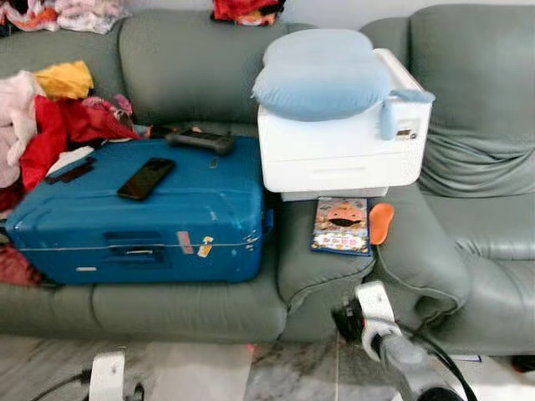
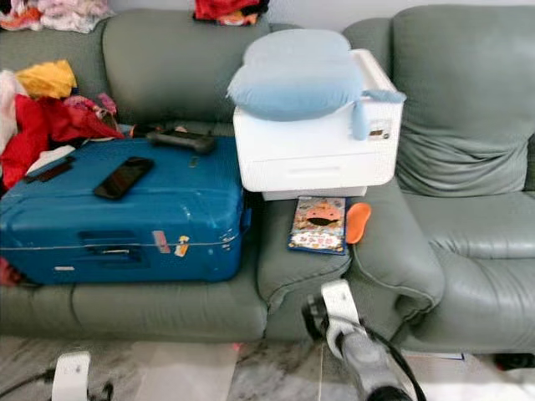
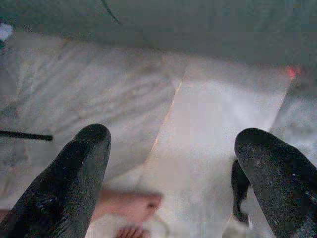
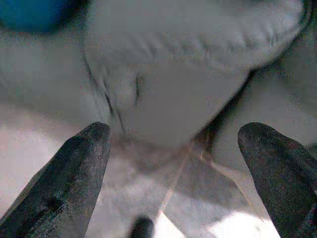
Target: Picking trash to rubbish bin
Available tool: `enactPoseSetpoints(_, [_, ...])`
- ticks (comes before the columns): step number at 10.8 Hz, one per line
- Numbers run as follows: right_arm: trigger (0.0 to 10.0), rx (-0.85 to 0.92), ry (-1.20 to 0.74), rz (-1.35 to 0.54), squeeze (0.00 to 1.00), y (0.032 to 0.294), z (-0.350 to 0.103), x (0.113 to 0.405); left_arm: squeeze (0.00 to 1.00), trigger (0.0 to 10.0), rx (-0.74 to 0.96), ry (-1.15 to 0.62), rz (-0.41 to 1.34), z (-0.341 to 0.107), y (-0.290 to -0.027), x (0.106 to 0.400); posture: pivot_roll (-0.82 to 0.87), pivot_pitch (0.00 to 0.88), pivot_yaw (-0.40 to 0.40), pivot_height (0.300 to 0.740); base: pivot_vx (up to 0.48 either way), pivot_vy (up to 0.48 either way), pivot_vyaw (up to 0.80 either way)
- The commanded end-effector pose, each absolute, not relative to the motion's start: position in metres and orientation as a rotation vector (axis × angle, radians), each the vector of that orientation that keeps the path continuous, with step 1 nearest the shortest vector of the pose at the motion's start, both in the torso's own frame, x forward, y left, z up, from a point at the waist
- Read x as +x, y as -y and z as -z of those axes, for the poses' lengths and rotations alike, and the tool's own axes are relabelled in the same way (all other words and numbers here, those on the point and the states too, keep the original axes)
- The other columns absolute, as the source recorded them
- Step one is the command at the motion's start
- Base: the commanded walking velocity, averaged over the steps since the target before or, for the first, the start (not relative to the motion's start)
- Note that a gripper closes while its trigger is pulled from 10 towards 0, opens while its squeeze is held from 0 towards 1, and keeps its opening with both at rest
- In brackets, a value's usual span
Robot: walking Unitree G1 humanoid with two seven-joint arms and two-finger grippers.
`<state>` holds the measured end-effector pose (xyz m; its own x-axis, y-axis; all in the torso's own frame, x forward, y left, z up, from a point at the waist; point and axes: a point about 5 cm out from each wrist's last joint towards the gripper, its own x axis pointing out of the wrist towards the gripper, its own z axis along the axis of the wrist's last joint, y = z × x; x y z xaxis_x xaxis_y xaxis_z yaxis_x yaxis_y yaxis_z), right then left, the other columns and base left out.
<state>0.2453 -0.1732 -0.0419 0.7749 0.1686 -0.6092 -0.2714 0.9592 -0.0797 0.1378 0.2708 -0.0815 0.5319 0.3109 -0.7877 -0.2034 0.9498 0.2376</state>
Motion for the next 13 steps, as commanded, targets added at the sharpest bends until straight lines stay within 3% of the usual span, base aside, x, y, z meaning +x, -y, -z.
enactPoseSetpoints(1, [10.0, -0.193, -0.681, -0.257, 0.00, 0.173, 0.046, 0.241, 0.00, 10.0, 0.141, -0.998, -0.298, 0.084, -0.272, 0.132, 0.06, 0.000, 0.025, 0.740, 0.000, 0.000, 0.00])
enactPoseSetpoints(7, [10.0, -0.322, -0.915, -0.369, 0.00, 0.176, 0.070, 0.210, 0.00, 10.0, 0.129, -1.090, -0.270, 0.092, -0.267, 0.113, 0.09, 0.000, 0.001, 0.740, 0.000, 0.000, 0.00])
enactPoseSetpoints(13, [10.0, -0.271, -1.009, -0.276, 0.00, 0.185, 0.083, 0.186, 0.00, 10.0, 0.180, -1.103, -0.209, 0.095, -0.260, 0.112, 0.08, 0.000, 0.006, 0.740, 0.000, 0.000, 0.00])
